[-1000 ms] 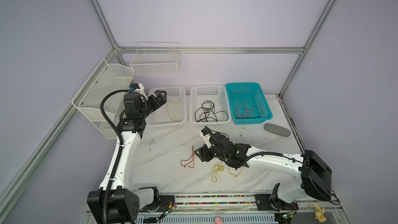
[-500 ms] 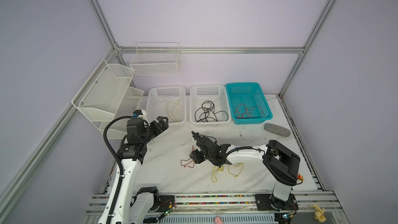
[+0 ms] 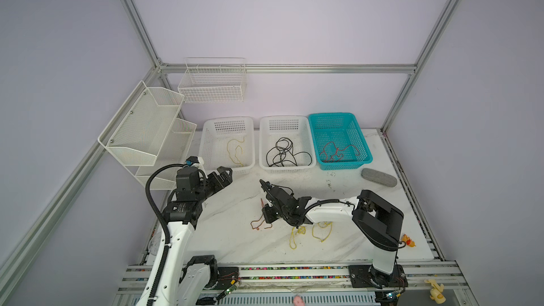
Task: Untangle the cables
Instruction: 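Grasp the red wire on the table with the right gripper, then carry the red wire into the teal basket and open the right gripper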
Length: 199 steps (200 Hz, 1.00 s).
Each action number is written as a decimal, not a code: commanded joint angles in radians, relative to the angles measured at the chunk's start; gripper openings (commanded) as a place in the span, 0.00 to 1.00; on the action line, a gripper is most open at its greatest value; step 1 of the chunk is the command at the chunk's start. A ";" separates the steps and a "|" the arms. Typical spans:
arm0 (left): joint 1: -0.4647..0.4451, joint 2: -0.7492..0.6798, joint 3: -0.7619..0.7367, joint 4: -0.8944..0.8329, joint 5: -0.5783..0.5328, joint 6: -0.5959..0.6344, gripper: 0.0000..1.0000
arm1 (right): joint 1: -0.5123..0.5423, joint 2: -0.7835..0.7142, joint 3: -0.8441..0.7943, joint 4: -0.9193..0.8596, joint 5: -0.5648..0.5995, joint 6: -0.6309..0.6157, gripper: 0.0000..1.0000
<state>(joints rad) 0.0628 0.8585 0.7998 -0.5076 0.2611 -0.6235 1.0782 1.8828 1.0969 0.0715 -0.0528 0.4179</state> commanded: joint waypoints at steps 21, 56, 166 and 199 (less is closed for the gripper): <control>-0.007 0.016 -0.034 0.018 0.044 0.027 1.00 | 0.004 -0.163 -0.027 -0.036 0.010 -0.031 0.00; -0.008 0.027 -0.025 0.019 0.063 0.032 1.00 | 0.001 -0.363 -0.040 -0.106 0.083 -0.051 0.00; -0.013 0.086 -0.033 0.040 0.206 0.036 1.00 | -0.437 -0.733 0.045 -0.305 0.173 -0.175 0.00; -0.016 0.094 -0.035 0.040 0.230 0.039 1.00 | -0.545 -0.660 0.051 -0.269 0.179 -0.120 0.00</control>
<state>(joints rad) 0.0551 0.9516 0.7998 -0.4950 0.4438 -0.6147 0.6029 1.1736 1.1370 -0.1974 0.1154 0.2752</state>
